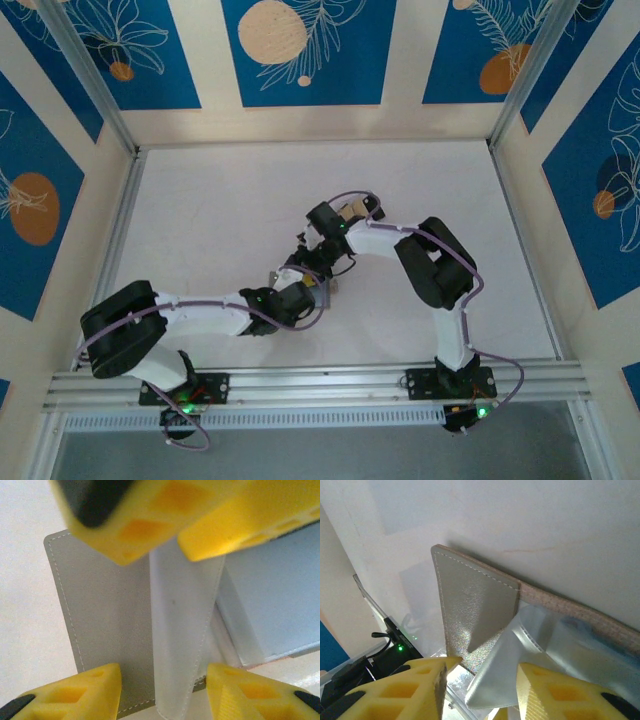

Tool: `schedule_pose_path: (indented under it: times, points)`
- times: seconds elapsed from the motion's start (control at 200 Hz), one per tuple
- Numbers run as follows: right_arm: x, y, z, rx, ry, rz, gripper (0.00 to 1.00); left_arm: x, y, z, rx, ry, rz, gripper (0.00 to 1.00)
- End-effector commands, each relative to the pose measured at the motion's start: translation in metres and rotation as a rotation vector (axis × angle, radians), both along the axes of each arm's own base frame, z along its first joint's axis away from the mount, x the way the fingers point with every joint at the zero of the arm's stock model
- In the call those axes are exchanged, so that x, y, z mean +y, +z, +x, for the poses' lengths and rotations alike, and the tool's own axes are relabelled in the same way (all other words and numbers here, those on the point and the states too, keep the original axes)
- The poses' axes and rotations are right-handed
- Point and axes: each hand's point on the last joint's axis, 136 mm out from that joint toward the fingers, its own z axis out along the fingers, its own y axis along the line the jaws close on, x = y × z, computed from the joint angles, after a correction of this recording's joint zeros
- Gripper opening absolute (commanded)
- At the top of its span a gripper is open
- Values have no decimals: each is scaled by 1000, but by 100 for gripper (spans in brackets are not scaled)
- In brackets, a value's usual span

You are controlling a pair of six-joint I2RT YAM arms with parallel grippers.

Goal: Put the credit cards into the card holder

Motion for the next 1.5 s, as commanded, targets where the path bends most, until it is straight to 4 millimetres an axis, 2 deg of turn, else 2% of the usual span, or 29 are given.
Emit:
schedule_pose_path:
  times: [0.0,0.165,0.31,0.535,0.715,0.955,1.1,1.341,1.496]
  points:
    - [-3,35,6,-76,26,15,46,5,-7,-1,-3,12,28,47]
    - [-5,53,8,-131,37,25,49,1,-8,0,2,9,23,47]
    - [-13,47,2,-139,26,-13,48,2,-6,1,-2,13,25,47]
    - [-24,16,-11,-106,10,-85,15,0,1,2,-14,13,8,47]
    - [-28,-8,-15,-78,5,-143,3,-1,9,4,-27,13,6,47]
    - [-44,-33,-20,-62,-30,-238,0,1,31,9,-70,20,-1,49]
    - [-49,-43,-25,-57,-23,-283,0,11,41,16,-106,68,41,50]
    - [-50,-43,-27,-64,-18,-291,0,36,32,27,-82,161,108,50]
    - [-48,-40,-26,-74,-7,-288,0,53,19,30,-34,198,116,51]
